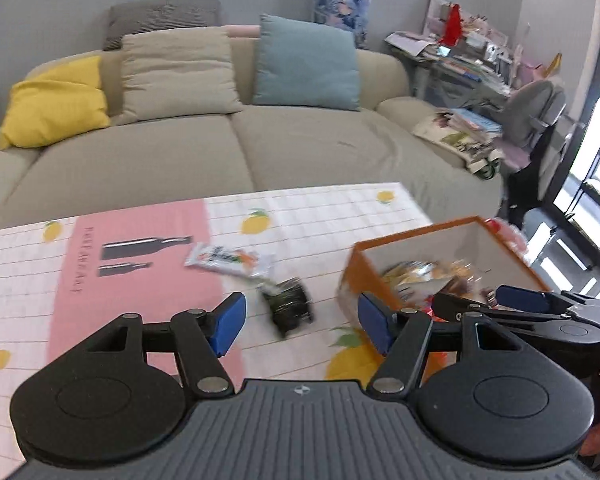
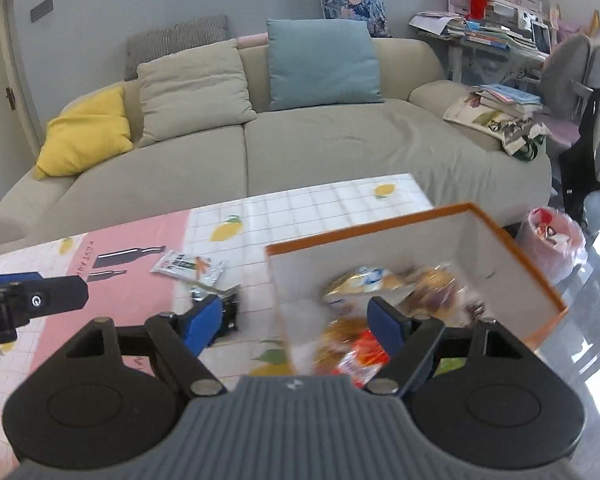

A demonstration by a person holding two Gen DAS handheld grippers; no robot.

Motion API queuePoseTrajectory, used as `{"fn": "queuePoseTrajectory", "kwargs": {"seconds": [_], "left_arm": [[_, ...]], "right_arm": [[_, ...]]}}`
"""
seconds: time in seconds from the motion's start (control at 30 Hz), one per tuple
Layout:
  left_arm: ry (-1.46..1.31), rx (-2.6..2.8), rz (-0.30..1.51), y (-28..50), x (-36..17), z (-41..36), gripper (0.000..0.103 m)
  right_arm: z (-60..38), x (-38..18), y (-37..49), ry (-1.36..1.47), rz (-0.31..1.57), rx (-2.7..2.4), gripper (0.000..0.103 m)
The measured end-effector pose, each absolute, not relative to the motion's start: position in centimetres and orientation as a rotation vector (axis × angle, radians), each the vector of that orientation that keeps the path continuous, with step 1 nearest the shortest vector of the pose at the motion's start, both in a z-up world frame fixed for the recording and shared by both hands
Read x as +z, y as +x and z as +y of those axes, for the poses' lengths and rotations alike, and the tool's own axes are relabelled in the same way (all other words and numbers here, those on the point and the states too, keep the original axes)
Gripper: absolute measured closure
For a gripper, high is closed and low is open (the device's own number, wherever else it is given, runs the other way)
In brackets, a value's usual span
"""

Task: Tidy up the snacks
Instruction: 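Withdraw both tools from the box toward the seaweed pack, then grasp the dark green seaweed pack with the right tool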

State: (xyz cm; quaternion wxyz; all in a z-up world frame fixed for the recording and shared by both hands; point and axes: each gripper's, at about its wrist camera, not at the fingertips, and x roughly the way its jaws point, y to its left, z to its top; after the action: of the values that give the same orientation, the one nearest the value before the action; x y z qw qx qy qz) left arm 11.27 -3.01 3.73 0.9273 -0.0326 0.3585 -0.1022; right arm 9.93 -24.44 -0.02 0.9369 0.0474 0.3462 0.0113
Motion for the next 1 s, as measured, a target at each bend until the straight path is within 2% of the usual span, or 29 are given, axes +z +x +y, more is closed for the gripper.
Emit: {"fn": "queuePoseTrajectory", "kwargs": {"seconds": [0.53,1.0], "left_arm": [[-0.032,-0.113,0.865,11.2,-3.8,2.5,0.027],[-0.012,-0.136,0.967,16.1,-8.2,4.3,0.027]], "right_arm": [[-15.2,-6.7,9.4,-0.059,0.797,0.126,0.025],[-12.5,-10.3,15.3,-0.236,0.8,0.186,0.028]]}}
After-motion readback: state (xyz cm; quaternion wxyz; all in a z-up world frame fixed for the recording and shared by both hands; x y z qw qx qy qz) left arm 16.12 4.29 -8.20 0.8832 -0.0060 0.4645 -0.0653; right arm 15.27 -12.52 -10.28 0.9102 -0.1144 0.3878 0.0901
